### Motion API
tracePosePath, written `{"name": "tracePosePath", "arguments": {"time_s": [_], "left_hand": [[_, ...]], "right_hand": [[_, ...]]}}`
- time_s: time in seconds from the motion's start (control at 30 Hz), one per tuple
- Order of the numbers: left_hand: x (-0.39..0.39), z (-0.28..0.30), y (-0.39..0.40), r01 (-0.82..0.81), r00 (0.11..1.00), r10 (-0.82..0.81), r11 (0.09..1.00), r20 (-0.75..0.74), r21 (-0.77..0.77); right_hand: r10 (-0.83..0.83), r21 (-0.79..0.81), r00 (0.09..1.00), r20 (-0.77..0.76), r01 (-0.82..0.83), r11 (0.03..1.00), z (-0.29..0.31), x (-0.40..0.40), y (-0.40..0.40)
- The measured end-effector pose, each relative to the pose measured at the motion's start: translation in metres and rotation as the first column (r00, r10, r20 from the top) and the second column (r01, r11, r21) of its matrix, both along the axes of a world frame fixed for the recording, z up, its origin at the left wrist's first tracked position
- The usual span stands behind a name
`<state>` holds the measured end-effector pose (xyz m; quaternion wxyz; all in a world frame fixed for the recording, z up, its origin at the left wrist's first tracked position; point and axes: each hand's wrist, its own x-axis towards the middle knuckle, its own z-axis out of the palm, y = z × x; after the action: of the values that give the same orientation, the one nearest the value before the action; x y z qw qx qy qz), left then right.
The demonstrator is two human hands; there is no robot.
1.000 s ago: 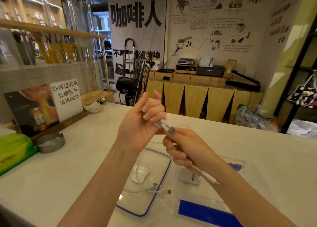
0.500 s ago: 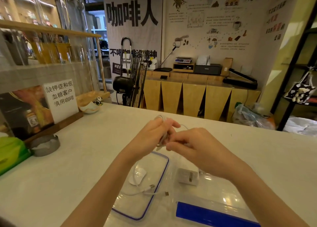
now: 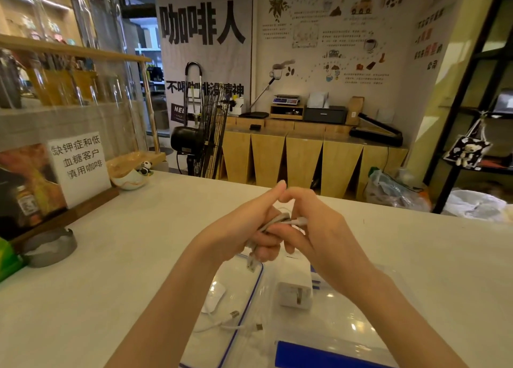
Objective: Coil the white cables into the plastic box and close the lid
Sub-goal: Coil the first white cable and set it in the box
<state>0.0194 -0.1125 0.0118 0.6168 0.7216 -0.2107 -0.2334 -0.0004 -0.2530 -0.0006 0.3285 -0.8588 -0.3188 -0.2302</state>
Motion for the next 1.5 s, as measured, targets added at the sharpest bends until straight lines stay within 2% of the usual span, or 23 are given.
{"name": "tracePosePath", "arguments": {"time_s": [0.03, 0.2, 0.3, 0.37, 0.47, 0.53, 0.63, 0.73, 0.87, 0.93, 1.0, 1.07, 1.13, 1.17, 1.2, 1.23, 1.27, 1.3, 1.33, 1.37, 1.43, 1.5], "left_hand": [[0.000, 0.000, -0.002, -0.012, 1.000, 0.011, 1.000, 0.025, 0.023], [-0.003, 0.002, -0.013, -0.155, 0.985, 0.141, 0.978, 0.103, 0.141], [0.000, 0.002, -0.020, -0.232, 0.966, 0.209, 0.960, 0.152, 0.154], [0.004, 0.000, -0.019, -0.286, 0.943, 0.257, 0.951, 0.212, 0.119], [0.009, 0.002, -0.013, -0.332, 0.918, 0.323, 0.943, 0.230, 0.000], [0.009, 0.005, -0.011, -0.333, 0.905, 0.326, 0.943, 0.275, -0.021], [0.010, 0.009, -0.012, -0.303, 0.877, 0.264, 0.953, 0.401, 0.034], [0.010, 0.011, -0.017, -0.317, 0.827, 0.239, 0.946, 0.509, 0.070], [0.014, 0.013, -0.018, -0.232, 0.882, 0.216, 0.973, 0.419, -0.014], [0.018, 0.012, -0.020, -0.214, 0.900, 0.226, 0.974, 0.373, -0.073], [0.022, 0.010, -0.023, -0.247, 0.892, 0.255, 0.967, 0.373, -0.069], [0.024, 0.006, -0.027, -0.327, 0.852, 0.291, 0.945, 0.436, 0.010], [0.029, 0.000, -0.030, -0.429, 0.777, 0.284, 0.892, 0.561, 0.142], [0.031, -0.003, -0.030, -0.463, 0.751, 0.268, 0.865, 0.603, 0.192], [0.033, -0.005, -0.030, -0.476, 0.744, 0.260, 0.853, 0.616, 0.215], [0.034, -0.006, -0.029, -0.469, 0.753, 0.255, 0.855, 0.607, 0.223], [0.034, -0.006, -0.028, -0.450, 0.769, 0.249, 0.865, 0.589, 0.222], [0.034, -0.004, -0.026, -0.421, 0.792, 0.239, 0.881, 0.562, 0.217], [0.034, -0.003, -0.025, -0.377, 0.824, 0.227, 0.903, 0.519, 0.204], [0.033, -0.002, -0.022, -0.318, 0.864, 0.208, 0.931, 0.458, 0.179], [0.032, 0.002, -0.018, -0.193, 0.924, 0.132, 0.971, 0.357, 0.140], [0.030, 0.004, -0.014, -0.113, 0.941, 0.057, 0.982, 0.332, 0.152]], "right_hand": [[-0.009, -0.001, 1.000, -0.011, 0.009, 1.000, -0.001, 0.001, -0.001], [-0.031, -0.257, 0.992, 0.121, 0.062, 0.964, -0.003, 0.014, -0.008], [-0.091, -0.259, 0.941, 0.326, 0.182, 0.949, -0.008, 0.026, -0.012], [-0.138, -0.228, 0.928, 0.347, 0.226, 0.947, -0.008, 0.032, -0.013], [-0.198, -0.136, 0.967, 0.162, 0.221, 0.966, -0.002, 0.031, -0.015], [-0.182, 0.053, 0.983, -0.031, 0.183, 0.982, 0.002, 0.030, -0.018], [-0.121, 0.321, 0.966, -0.228, 0.192, 0.927, 0.008, 0.029, -0.021], [-0.037, 0.479, 0.939, -0.341, 0.208, 0.853, 0.010, 0.030, -0.024], [0.010, 0.565, 0.928, -0.373, 0.219, 0.795, 0.008, 0.032, -0.027], [-0.044, 0.520, 0.937, -0.346, 0.231, 0.822, 0.007, 0.033, -0.027], [-0.242, 0.346, 0.939, -0.244, 0.317, 0.883, 0.007, 0.035, -0.028], [-0.436, 0.123, 0.897, -0.076, 0.442, 0.888, 0.008, 0.034, -0.031], [-0.464, 0.032, 0.885, 0.044, 0.463, 0.886, 0.009, 0.031, -0.035], [-0.436, 0.039, 0.900, 0.025, 0.435, 0.900, 0.009, 0.031, -0.036], [-0.374, 0.113, 0.924, -0.078, 0.381, 0.918, 0.013, 0.030, -0.036], [-0.243, 0.243, 0.931, -0.271, 0.310, 0.919, 0.019, 0.027, -0.035], [-0.019, 0.397, 0.876, -0.482, 0.238, 0.886, 0.025, 0.024, -0.034], [0.216, 0.520, 0.757, -0.617, 0.185, 0.834, 0.031, 0.022, -0.034], [0.398, 0.608, 0.642, -0.656, 0.136, 0.782, 0.035, 0.019, -0.034], [0.496, 0.655, 0.592, -0.635, 0.072, 0.752, 0.035, 0.018, -0.035], [0.553, 0.683, 0.605, -0.574, -0.019, 0.730, 0.031, 0.019, -0.038], [0.482, 0.632, 0.686, -0.544, -0.043, 0.774, 0.026, 0.020, -0.037]]}}
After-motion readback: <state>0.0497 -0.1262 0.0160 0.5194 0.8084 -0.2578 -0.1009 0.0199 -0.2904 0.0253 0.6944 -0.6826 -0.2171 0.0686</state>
